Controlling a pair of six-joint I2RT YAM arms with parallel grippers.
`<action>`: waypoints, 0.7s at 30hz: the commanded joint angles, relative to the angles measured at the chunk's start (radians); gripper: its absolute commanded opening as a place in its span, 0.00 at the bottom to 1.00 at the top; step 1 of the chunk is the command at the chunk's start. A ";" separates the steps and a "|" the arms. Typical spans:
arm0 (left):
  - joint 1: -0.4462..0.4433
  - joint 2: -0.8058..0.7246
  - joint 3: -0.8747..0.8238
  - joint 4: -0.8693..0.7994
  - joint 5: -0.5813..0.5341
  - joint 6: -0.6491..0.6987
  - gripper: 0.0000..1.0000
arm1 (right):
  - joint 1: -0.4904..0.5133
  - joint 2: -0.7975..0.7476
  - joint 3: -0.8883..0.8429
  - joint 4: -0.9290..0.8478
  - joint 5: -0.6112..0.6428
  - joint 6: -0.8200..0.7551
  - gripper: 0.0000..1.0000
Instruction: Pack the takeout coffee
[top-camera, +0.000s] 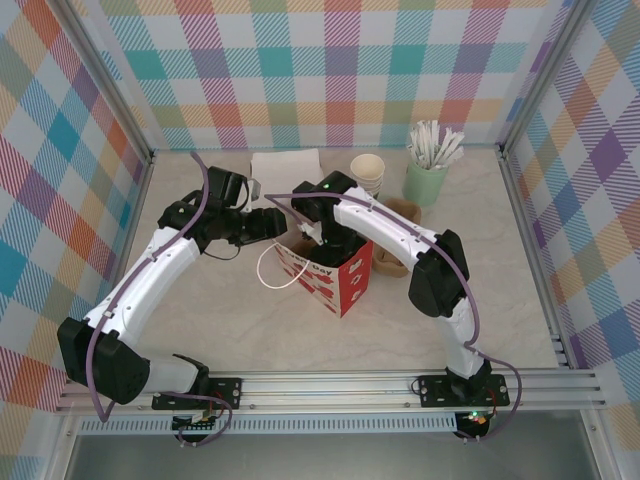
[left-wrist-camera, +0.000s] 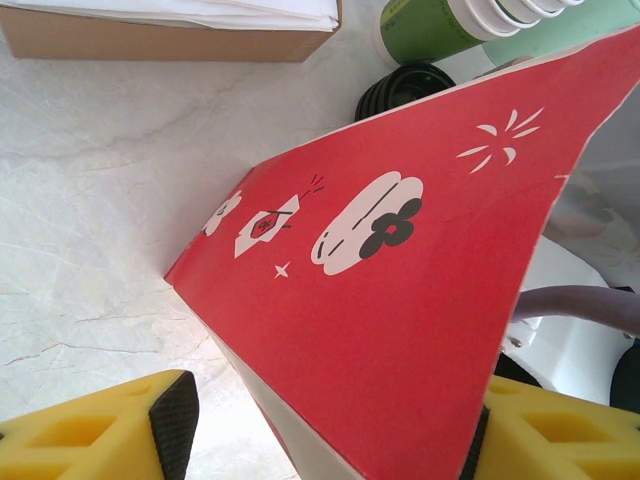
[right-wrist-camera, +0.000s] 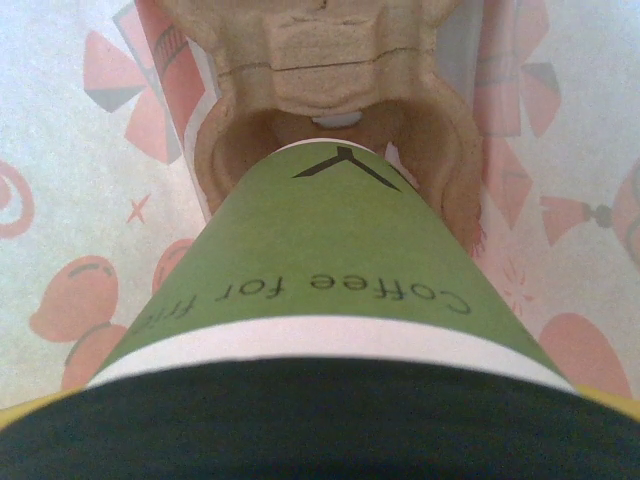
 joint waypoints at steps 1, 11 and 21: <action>0.002 0.001 0.027 -0.018 -0.005 0.018 0.67 | -0.011 0.026 -0.015 0.005 0.003 0.007 0.77; 0.002 0.002 0.024 -0.022 -0.007 0.018 0.67 | -0.020 0.040 -0.029 0.040 0.019 0.006 0.77; 0.002 0.004 0.025 -0.019 -0.007 0.017 0.67 | -0.024 0.040 -0.038 0.056 0.022 0.005 0.77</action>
